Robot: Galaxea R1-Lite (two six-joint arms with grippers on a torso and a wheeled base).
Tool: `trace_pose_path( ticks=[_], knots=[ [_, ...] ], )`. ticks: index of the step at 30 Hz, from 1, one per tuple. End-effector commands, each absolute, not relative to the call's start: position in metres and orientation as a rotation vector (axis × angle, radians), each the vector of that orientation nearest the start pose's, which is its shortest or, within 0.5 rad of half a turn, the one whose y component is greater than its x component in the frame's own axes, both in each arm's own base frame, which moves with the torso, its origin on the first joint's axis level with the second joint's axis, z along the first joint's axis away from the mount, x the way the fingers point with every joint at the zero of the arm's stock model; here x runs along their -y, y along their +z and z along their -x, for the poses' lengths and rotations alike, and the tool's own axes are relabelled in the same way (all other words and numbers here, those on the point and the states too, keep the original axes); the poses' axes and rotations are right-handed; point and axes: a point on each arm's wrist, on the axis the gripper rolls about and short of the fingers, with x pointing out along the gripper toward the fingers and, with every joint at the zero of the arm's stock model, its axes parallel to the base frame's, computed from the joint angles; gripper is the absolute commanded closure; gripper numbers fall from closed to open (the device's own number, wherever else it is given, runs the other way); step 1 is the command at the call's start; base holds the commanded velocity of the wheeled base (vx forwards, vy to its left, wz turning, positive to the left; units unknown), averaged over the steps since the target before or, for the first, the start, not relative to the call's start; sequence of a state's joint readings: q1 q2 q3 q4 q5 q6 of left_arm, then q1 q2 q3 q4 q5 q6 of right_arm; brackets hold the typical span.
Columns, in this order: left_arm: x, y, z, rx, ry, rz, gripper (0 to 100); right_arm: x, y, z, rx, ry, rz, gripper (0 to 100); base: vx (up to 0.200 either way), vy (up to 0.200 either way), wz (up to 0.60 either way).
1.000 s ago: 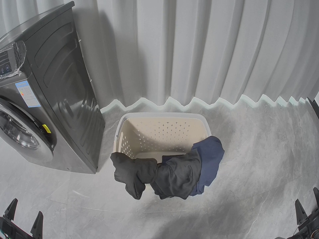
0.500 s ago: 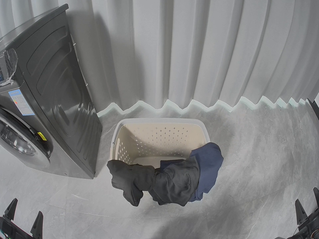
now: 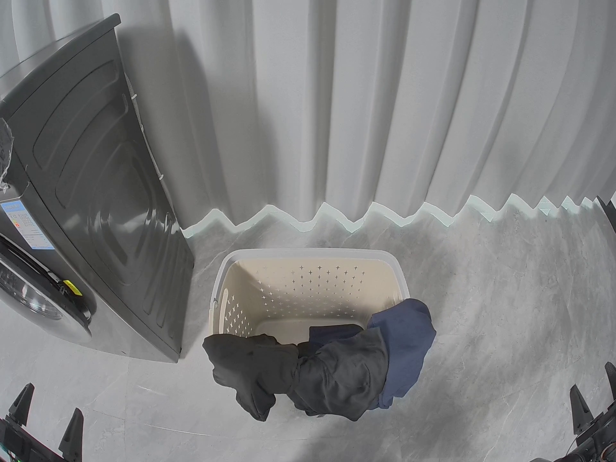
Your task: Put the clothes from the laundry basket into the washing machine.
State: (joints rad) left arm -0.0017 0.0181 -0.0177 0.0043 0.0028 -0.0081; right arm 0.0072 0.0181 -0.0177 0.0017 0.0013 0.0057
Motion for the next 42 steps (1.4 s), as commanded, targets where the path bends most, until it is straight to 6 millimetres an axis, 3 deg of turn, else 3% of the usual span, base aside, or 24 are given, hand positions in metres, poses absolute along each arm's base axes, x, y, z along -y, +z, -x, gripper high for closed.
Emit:
trace_pose_path(
  ticks=[1,35,42],
  knots=[
    [-0.0001,0.075,0.0228,-0.005,0.002,0.008,0,0.0001,0.0759,0.0225,-0.006,0.009,-0.006,0,0.2,0.0,0.0],
    [-0.0001,0.0754,0.0229,-0.003,0.002,0.012,0,0.0001,0.0759,0.0225,-0.006,0.009,-0.006,0,0.041,0.0,0.0],
    [-0.0001,0.0754,0.0229,-0.003,0.0,0.008,0,0.0001,0.0759,0.0225,-0.006,0.009,-0.006,0,0.171,0.0,0.0]
  ],
)
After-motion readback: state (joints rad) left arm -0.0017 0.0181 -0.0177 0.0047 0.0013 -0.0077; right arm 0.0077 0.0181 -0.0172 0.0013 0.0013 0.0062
